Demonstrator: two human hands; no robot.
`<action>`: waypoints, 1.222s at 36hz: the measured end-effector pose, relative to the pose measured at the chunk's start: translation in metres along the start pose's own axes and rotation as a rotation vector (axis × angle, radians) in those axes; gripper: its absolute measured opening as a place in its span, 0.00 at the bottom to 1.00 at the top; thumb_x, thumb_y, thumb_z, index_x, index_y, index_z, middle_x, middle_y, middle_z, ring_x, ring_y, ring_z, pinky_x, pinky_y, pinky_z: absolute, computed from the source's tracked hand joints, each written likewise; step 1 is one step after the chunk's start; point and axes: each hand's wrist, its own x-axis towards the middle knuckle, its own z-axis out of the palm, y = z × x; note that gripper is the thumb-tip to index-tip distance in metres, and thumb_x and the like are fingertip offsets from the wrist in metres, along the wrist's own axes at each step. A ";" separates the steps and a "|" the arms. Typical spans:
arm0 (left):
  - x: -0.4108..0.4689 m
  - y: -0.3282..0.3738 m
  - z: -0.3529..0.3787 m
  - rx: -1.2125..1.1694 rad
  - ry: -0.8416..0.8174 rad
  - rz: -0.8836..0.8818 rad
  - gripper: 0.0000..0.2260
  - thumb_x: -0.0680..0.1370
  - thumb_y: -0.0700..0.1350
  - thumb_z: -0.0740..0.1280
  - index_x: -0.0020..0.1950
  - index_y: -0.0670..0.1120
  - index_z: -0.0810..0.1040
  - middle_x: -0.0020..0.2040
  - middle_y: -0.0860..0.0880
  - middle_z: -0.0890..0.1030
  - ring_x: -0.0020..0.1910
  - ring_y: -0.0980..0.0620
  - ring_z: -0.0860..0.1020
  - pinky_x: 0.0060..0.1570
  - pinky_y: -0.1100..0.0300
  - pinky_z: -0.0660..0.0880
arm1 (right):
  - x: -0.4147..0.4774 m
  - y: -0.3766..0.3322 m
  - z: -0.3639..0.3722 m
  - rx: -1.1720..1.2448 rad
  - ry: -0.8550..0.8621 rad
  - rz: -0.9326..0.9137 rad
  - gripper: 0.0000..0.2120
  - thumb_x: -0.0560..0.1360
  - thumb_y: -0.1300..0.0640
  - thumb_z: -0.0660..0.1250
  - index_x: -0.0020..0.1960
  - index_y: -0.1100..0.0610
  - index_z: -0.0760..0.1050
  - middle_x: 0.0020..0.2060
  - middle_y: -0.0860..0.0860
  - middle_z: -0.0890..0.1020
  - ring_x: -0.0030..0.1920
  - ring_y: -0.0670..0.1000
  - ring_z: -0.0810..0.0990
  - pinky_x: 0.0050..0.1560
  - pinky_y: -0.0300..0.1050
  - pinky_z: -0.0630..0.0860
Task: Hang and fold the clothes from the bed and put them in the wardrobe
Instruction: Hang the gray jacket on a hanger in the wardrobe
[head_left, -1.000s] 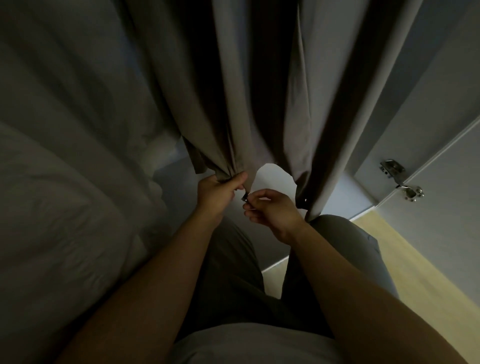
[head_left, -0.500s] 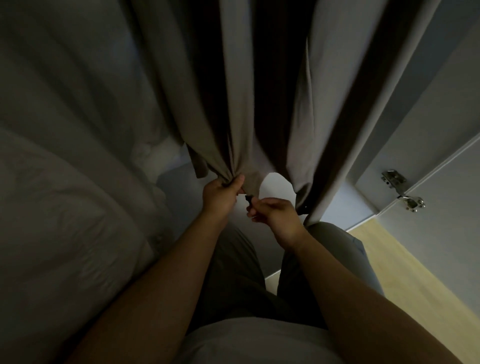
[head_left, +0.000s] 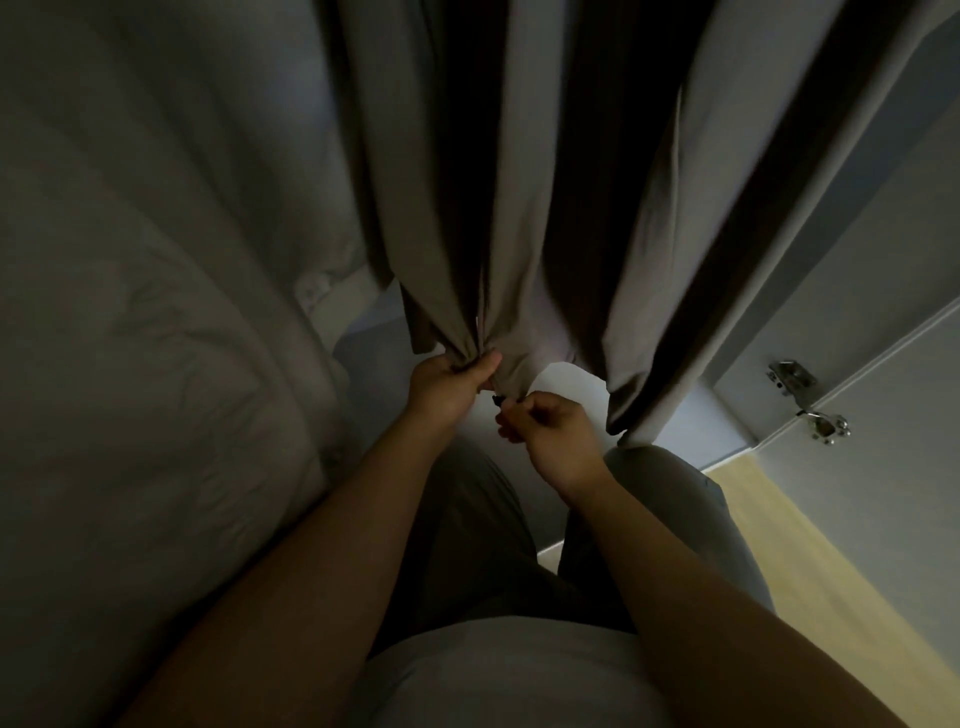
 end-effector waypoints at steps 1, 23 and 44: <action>-0.001 0.000 -0.002 0.003 -0.006 -0.020 0.10 0.75 0.54 0.74 0.44 0.47 0.83 0.33 0.53 0.81 0.28 0.59 0.74 0.30 0.68 0.72 | 0.000 0.000 0.000 -0.023 0.009 -0.003 0.11 0.80 0.52 0.67 0.42 0.57 0.81 0.39 0.51 0.85 0.41 0.48 0.84 0.48 0.44 0.80; 0.028 -0.037 -0.006 -0.201 -0.014 -0.181 0.04 0.75 0.47 0.75 0.46 0.48 0.84 0.39 0.51 0.86 0.47 0.51 0.82 0.51 0.55 0.80 | 0.042 0.018 0.009 0.065 0.217 0.252 0.09 0.75 0.48 0.74 0.37 0.49 0.83 0.37 0.45 0.86 0.43 0.48 0.85 0.47 0.40 0.79; 0.048 -0.053 0.001 -0.210 0.012 0.078 0.02 0.77 0.44 0.73 0.48 0.50 0.84 0.44 0.54 0.87 0.46 0.59 0.84 0.52 0.58 0.80 | 0.065 0.013 0.022 0.679 0.279 0.460 0.08 0.73 0.60 0.76 0.50 0.63 0.82 0.42 0.55 0.87 0.43 0.52 0.87 0.37 0.40 0.81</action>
